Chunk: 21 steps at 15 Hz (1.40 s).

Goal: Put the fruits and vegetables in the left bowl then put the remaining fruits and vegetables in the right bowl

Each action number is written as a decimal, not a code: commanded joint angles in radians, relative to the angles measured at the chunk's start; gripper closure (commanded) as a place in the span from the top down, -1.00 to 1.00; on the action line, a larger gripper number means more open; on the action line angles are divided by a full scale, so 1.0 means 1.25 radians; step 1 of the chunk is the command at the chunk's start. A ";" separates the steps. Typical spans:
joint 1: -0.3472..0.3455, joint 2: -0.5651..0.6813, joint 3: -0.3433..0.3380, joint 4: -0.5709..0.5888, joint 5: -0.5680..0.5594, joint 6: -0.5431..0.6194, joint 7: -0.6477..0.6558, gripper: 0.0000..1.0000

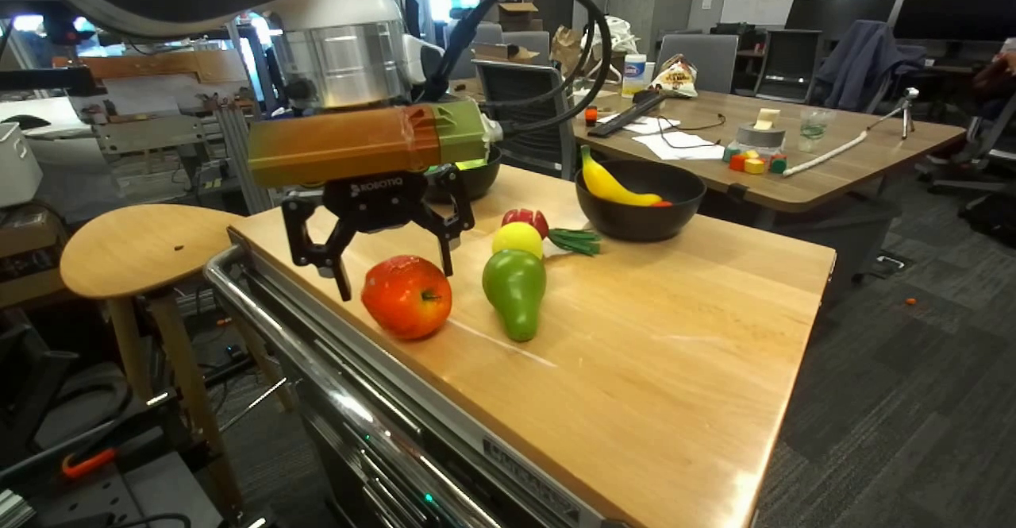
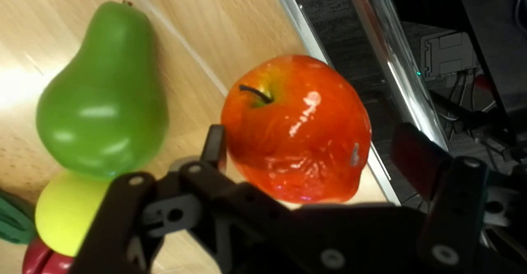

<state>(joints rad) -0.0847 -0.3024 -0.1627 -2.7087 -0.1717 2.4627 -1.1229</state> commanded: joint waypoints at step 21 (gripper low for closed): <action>0.152 -0.200 -0.038 0.033 0.187 0.086 -0.025 0.08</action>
<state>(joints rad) 0.0029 -0.4966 -0.1773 -2.7202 -0.0328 2.5647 -1.1295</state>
